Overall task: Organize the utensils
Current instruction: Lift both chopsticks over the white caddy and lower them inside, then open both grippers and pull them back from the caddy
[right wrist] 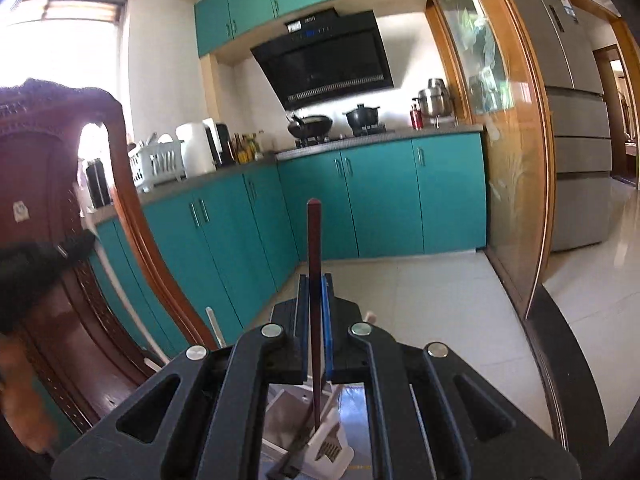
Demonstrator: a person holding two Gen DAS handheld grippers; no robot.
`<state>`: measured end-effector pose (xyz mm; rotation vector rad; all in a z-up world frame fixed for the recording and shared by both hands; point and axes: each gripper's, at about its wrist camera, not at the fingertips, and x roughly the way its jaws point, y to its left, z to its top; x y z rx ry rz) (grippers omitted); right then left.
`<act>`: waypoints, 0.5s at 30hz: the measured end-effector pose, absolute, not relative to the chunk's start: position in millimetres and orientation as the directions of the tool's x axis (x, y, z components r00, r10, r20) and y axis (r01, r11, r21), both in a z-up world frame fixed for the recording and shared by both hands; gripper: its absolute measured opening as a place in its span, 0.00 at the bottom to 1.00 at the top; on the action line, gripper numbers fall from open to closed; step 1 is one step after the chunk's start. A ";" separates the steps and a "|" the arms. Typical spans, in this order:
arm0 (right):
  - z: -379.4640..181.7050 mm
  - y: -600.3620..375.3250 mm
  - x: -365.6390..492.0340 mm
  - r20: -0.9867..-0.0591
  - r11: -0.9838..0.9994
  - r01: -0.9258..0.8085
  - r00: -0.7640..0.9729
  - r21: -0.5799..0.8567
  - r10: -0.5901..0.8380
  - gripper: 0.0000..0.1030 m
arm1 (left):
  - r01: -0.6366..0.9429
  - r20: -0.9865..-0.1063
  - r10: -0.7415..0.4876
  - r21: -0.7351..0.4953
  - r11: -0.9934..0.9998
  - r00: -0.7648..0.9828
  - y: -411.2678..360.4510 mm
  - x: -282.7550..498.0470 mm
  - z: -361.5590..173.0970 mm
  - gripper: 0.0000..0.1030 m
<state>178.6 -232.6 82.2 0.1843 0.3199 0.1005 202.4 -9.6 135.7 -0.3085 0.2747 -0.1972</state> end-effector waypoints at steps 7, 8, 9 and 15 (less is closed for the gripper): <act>74.4 -224.2 187.0 -0.335 0.981 -0.086 0.931 0.175 0.141 0.06 | 0.093 -0.185 -0.165 -0.348 0.933 0.969 -6.0 205.0 127.2 0.06; 73.9 -223.7 186.8 -0.339 0.981 -0.090 0.930 0.173 0.145 0.06 | 0.081 -0.191 -0.153 -0.338 0.938 0.970 -8.5 209.2 123.6 0.06; 73.0 -223.0 186.9 -0.342 0.981 -0.093 0.928 0.171 0.148 0.06 | 0.066 -0.204 -0.136 -0.320 0.945 0.969 -12.3 214.2 118.1 0.06; 68.6 -223.3 184.1 -0.357 0.980 -0.099 0.921 0.172 0.156 0.06 | 0.022 -0.322 -0.107 -0.256 0.967 0.941 -28.4 239.4 79.0 0.06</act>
